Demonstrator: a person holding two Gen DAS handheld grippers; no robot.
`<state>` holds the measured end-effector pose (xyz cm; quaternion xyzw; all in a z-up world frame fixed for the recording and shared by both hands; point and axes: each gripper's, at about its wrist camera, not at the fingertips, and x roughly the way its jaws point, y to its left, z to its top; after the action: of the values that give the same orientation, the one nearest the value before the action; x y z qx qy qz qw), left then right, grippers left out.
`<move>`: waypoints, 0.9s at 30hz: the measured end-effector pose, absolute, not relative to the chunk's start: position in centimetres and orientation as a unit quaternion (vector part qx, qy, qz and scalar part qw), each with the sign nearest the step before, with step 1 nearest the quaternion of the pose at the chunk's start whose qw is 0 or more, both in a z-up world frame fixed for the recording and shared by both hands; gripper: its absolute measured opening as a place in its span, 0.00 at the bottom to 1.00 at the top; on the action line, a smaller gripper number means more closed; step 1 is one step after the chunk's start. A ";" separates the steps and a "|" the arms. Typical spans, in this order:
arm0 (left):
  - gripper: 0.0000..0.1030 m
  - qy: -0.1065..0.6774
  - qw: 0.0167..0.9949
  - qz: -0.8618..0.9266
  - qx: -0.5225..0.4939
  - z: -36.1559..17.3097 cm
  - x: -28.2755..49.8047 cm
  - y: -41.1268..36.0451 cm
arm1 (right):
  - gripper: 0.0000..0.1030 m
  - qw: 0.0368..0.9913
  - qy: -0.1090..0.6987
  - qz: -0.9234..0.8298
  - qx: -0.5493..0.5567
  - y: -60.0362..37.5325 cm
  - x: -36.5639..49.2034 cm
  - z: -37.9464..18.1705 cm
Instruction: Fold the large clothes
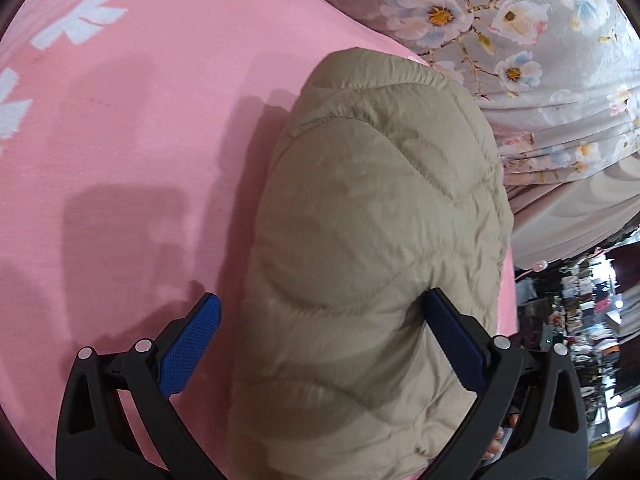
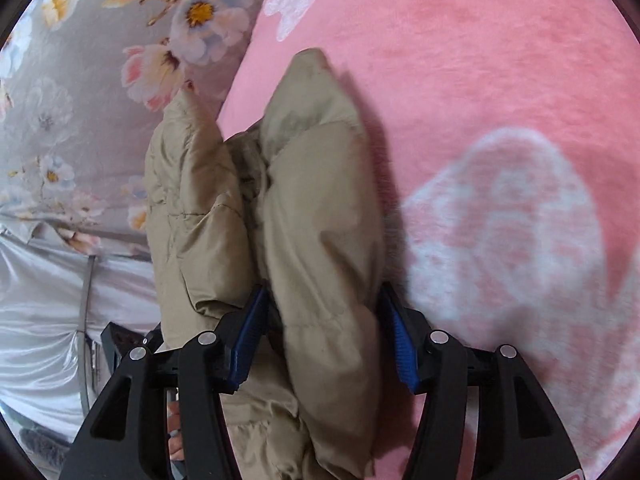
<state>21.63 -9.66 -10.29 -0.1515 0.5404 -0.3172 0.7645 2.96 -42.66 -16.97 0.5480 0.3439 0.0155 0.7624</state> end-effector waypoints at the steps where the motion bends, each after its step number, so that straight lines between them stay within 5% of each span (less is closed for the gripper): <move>1: 0.96 0.541 0.760 -0.325 -0.152 -10.4 21.7 -10.0 | 0.55 0.759 0.343 0.025 0.552 -42.5 3.5 -17.0; 7: 0.96 0.530 0.780 -0.311 -0.117 -10.4 21.4 -12.4 | 0.55 0.767 0.339 0.032 0.544 -42.1 6.0 -16.8; 12: 0.96 0.500 0.808 -0.303 -0.066 -9.5 20.2 -13.9 | 0.20 0.782 0.322 0.050 0.531 -41.5 6.6 -16.6; 14: 0.86 0.482 0.821 -0.304 -0.047 -8.6 19.4 -14.1 | 0.15 0.805 0.320 0.038 0.497 -40.9 6.3 -15.5; 19: 0.66 0.419 0.851 -0.316 -0.020 -4.9 17.6 -13.5 | 0.12 0.870 0.287 0.005 0.402 -38.6 5.5 -10.3; 27: 0.63 0.299 0.901 -0.314 0.009 3.5 14.4 -11.1 | 0.12 0.932 0.199 0.010 0.302 -35.1 4.4 -0.3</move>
<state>14.40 -11.14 3.55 0.0091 0.2986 -0.3138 0.9013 4.39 -35.10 -0.25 0.3025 0.1993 0.0101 0.9320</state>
